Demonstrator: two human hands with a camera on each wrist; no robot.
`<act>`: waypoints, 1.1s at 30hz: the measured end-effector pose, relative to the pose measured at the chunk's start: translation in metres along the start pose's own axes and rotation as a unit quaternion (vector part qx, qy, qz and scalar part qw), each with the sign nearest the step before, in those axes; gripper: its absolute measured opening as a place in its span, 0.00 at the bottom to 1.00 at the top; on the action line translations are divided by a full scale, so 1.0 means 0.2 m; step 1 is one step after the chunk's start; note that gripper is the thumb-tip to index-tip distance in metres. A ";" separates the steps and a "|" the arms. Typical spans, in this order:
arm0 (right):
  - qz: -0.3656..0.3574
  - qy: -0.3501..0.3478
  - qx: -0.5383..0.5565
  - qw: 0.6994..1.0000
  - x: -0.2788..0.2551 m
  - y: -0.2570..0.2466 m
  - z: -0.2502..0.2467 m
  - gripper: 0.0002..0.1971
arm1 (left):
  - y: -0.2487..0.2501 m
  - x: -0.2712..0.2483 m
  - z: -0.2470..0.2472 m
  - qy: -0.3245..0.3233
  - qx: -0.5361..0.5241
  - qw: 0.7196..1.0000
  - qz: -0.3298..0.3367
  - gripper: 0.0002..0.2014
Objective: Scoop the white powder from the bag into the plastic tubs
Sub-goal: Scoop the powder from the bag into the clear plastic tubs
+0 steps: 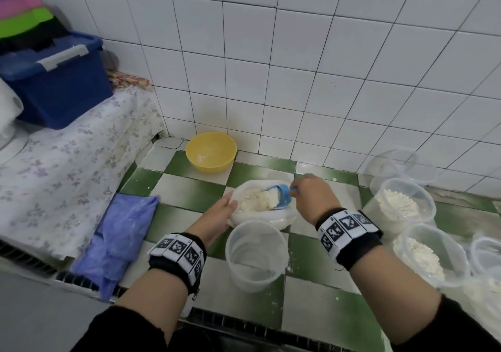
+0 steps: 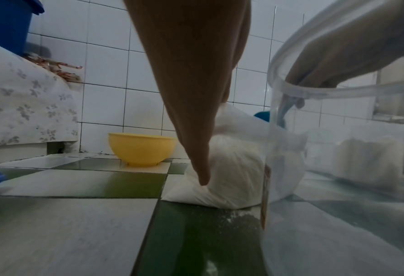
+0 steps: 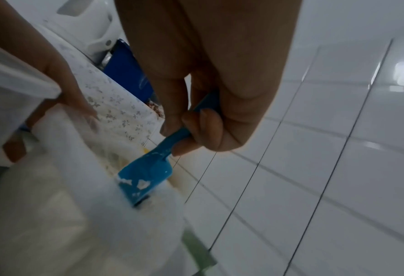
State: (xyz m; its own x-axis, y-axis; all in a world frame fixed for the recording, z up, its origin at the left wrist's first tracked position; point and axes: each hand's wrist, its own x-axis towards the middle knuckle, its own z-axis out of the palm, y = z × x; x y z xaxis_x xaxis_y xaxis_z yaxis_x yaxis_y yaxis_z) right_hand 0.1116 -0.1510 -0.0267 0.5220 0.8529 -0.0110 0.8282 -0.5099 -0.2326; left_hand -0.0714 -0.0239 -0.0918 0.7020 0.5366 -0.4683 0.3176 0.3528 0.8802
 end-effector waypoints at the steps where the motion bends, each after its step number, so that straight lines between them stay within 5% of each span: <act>1: -0.024 0.013 -0.029 0.999 0.00 0.02 -0.02 0.12 | 0.00 0.00 0.00 -0.001 0.000 1.000 -0.003 0.19; 9: -0.083 -0.037 -0.112 0.990 -0.02 0.04 -0.05 0.15 | -0.02 0.02 0.02 0.012 -0.006 1.000 -0.014 0.19; 15: 0.002 -0.102 -0.025 0.994 0.04 0.05 0.07 0.11 | -0.05 0.02 0.01 0.029 -0.001 0.999 -0.018 0.24; 20: 0.064 -0.113 0.069 0.989 0.04 0.08 0.11 0.12 | -0.02 -0.01 0.06 0.026 0.002 1.000 -0.005 0.18; 25: 0.117 -0.125 0.139 0.975 0.02 0.10 0.15 0.13 | -0.07 0.01 0.04 0.040 0.003 0.999 -0.016 0.30; 33: 0.180 -0.120 0.263 0.940 0.01 0.12 0.19 0.15 | -0.01 -0.05 0.09 0.035 -0.002 0.999 -0.015 0.25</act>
State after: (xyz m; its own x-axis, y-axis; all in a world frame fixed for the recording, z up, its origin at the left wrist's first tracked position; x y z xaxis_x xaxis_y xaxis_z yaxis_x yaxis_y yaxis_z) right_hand 0.1240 -0.1571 -0.0695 0.6364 0.6680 -0.3857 0.3571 -0.6983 -0.6203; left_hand -0.0673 -0.0433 -0.0876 0.6455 0.5776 -0.4997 0.3363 0.3724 0.8650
